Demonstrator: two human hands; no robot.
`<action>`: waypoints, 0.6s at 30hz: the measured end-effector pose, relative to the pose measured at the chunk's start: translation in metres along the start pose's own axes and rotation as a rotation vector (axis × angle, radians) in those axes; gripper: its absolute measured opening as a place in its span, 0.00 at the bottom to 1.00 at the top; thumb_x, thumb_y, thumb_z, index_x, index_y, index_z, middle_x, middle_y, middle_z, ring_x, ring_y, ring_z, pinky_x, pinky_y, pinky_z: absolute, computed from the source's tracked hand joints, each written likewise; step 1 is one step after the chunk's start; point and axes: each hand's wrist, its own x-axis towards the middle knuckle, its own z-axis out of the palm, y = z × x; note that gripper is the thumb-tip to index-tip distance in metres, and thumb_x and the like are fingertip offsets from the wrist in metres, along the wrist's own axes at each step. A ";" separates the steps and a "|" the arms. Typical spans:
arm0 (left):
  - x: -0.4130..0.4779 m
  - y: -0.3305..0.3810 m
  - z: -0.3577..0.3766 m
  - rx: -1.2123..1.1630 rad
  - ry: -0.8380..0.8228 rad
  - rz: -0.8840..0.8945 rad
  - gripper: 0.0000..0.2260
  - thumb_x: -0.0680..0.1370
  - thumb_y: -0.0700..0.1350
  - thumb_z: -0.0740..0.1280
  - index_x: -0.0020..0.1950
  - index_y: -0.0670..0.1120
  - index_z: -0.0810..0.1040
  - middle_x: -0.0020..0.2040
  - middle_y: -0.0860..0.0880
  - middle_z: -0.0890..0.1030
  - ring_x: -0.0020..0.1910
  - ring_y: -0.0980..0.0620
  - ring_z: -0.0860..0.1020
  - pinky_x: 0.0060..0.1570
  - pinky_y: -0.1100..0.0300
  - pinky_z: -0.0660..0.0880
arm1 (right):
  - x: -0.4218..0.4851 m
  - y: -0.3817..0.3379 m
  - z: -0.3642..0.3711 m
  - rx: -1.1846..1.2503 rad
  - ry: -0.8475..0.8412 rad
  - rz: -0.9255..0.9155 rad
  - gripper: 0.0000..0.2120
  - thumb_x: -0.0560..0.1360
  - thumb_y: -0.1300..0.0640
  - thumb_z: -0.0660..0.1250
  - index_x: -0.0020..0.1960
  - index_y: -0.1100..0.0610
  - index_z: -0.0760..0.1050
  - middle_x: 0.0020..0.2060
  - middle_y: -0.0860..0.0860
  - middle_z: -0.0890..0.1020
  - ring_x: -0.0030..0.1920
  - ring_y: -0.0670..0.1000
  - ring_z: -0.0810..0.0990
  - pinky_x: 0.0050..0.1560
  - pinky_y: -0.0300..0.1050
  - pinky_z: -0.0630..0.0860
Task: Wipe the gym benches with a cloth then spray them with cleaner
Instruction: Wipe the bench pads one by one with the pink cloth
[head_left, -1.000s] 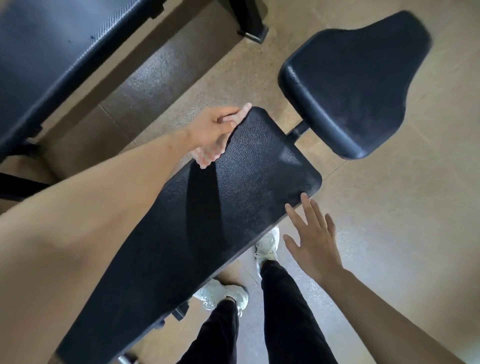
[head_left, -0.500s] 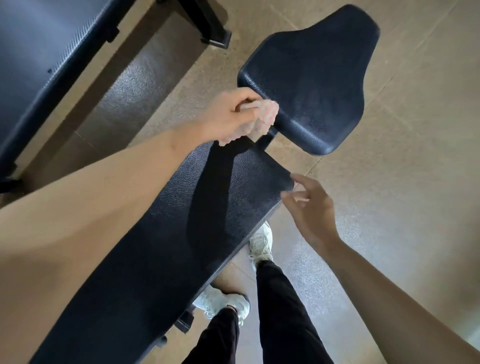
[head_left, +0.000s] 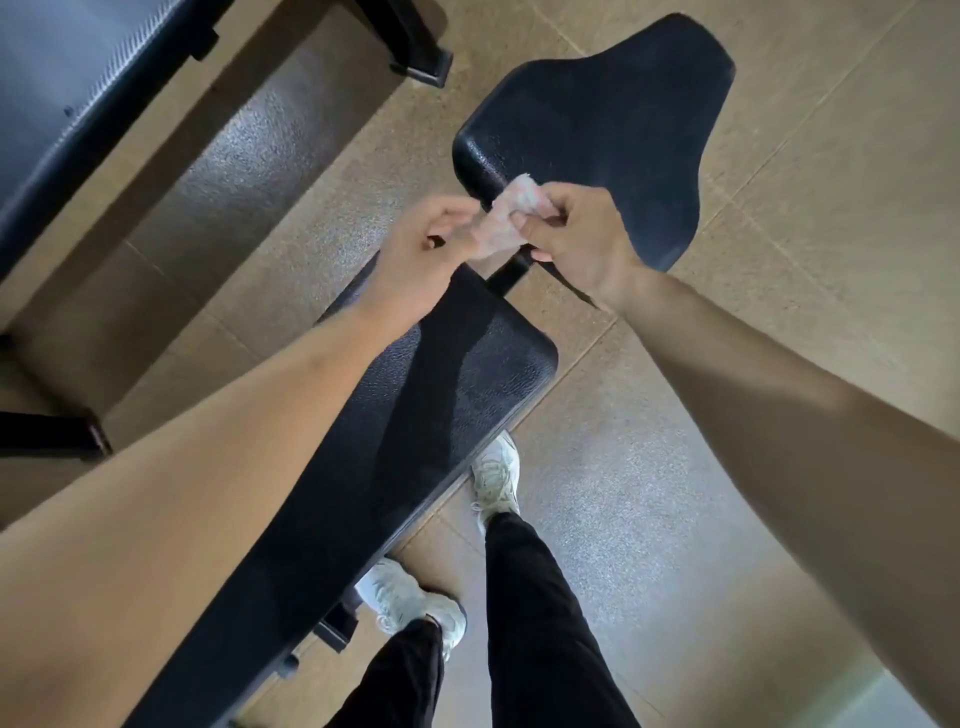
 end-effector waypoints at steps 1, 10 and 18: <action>-0.011 -0.013 0.000 0.096 0.067 -0.027 0.10 0.78 0.45 0.70 0.60 0.50 0.81 0.59 0.51 0.83 0.59 0.56 0.80 0.64 0.53 0.75 | 0.000 0.005 0.001 -0.064 -0.008 -0.003 0.08 0.78 0.58 0.70 0.41 0.61 0.77 0.34 0.49 0.72 0.36 0.44 0.70 0.40 0.45 0.74; -0.142 -0.095 0.031 0.973 0.033 0.002 0.27 0.76 0.54 0.72 0.74 0.51 0.72 0.76 0.43 0.69 0.71 0.37 0.68 0.60 0.39 0.74 | -0.056 0.090 0.021 -0.277 -0.304 0.098 0.19 0.83 0.56 0.64 0.73 0.53 0.74 0.71 0.52 0.76 0.70 0.50 0.73 0.72 0.45 0.67; -0.155 -0.110 0.041 0.980 0.053 0.013 0.30 0.77 0.55 0.71 0.77 0.52 0.68 0.80 0.42 0.63 0.78 0.36 0.62 0.69 0.39 0.67 | -0.107 0.108 0.016 -0.050 -0.166 0.387 0.20 0.84 0.44 0.58 0.64 0.58 0.78 0.57 0.56 0.83 0.59 0.54 0.82 0.60 0.57 0.80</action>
